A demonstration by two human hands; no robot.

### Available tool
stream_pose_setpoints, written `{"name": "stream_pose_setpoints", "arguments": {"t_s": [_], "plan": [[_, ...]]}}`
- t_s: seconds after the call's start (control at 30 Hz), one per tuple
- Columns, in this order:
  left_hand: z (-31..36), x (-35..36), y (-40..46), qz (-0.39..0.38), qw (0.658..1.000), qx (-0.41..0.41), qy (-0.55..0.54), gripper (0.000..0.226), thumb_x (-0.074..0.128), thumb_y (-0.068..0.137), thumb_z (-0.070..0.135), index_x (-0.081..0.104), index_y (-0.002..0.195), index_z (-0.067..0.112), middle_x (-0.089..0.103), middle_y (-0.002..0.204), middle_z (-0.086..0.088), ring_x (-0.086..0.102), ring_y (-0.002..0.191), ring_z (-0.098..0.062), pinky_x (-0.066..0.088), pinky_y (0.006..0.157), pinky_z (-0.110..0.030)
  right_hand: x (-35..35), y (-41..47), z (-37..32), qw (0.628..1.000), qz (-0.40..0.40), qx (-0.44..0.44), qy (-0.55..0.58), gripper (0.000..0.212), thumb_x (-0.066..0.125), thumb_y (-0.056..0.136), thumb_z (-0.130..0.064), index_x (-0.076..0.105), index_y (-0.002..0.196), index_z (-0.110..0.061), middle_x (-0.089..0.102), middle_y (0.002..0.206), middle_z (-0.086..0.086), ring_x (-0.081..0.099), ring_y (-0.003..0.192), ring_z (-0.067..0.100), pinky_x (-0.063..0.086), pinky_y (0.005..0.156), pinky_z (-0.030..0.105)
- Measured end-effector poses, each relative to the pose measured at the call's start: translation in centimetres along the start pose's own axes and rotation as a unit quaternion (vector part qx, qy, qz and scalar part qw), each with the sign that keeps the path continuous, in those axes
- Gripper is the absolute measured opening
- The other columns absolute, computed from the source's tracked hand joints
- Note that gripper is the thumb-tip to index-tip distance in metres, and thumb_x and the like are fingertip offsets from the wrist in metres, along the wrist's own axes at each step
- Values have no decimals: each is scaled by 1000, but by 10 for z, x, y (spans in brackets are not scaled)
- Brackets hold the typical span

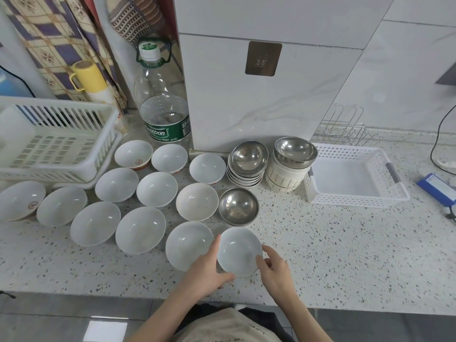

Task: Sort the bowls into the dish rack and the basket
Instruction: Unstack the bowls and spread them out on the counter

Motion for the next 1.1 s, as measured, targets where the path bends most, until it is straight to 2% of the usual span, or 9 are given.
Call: {"name": "stream_pose_setpoints", "arguments": {"t_s": [0.1,0.33,0.43,0.53,0.63,0.8,0.9,0.97,1.1], "plan": [[0,0,-1,-7,1000,-6,-10,105,73,82,36,-4,152,47,60,72,7,60,53,3,41,46,-10,1,1,-2,1000,1,11,8,30,48,94,-32,57,123,-34,58,58,-3,48,50,8,42,52,30],[2,0,0,-20,999,-33,-24,109,71,81,38,-11,154,40,68,68,5,62,52,3,40,45,-10,-5,4,-6,1000,-10,18,-24,29,43,97,-41,57,122,-36,63,63,-8,51,51,7,46,56,30],[9,-13,3,8,996,-26,-83,100,66,82,45,-3,154,42,74,68,5,59,48,1,40,42,-12,-20,9,-13,998,27,21,-44,27,43,98,-44,57,120,-37,71,73,-12,62,62,2,48,57,27],[24,-36,18,55,985,-9,-166,78,59,90,43,13,153,38,75,70,2,50,40,-1,41,41,-16,-39,20,-27,997,67,16,-29,25,44,97,-43,58,117,-36,71,72,-10,62,56,6,49,52,26],[46,-60,47,90,976,3,-197,66,56,94,40,22,150,33,74,67,2,45,36,-6,40,40,-19,-58,36,-46,994,106,5,0,24,46,97,-42,60,114,-35,71,69,-10,63,61,3,45,51,22],[74,-95,105,138,974,-21,-178,65,50,92,49,27,148,27,75,70,-4,44,32,-8,36,36,-18,-73,62,-72,991,127,-3,31,18,47,95,-43,60,107,-40,71,68,-13,62,60,2,45,50,21],[85,-104,135,127,977,-70,-157,75,46,89,59,22,149,23,75,79,-9,45,28,-6,32,35,-17,-75,71,-83,991,129,-14,35,15,47,95,-43,60,104,-41,70,67,-17,61,58,2,47,51,22],[93,-105,149,114,977,-86,-157,80,51,85,62,21,148,24,74,76,-8,45,32,-9,32,36,-17,-74,73,-85,991,127,-22,46,15,48,95,-41,60,104,-40,71,68,-18,60,55,3,48,52,23],[102,-104,169,106,975,-101,-166,72,61,87,45,23,145,25,72,78,-7,49,30,-6,29,32,-13,-68,69,-76,991,120,-15,61,16,48,96,-40,60,105,-40,72,70,-14,59,54,1,47,52,23]]}}
Point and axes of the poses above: each hand's wrist, its own y-axis towards the middle knuckle, its own x-axis out of the palm, z = x × y, the point moved 7 cm from there along y, towards the middle knuckle
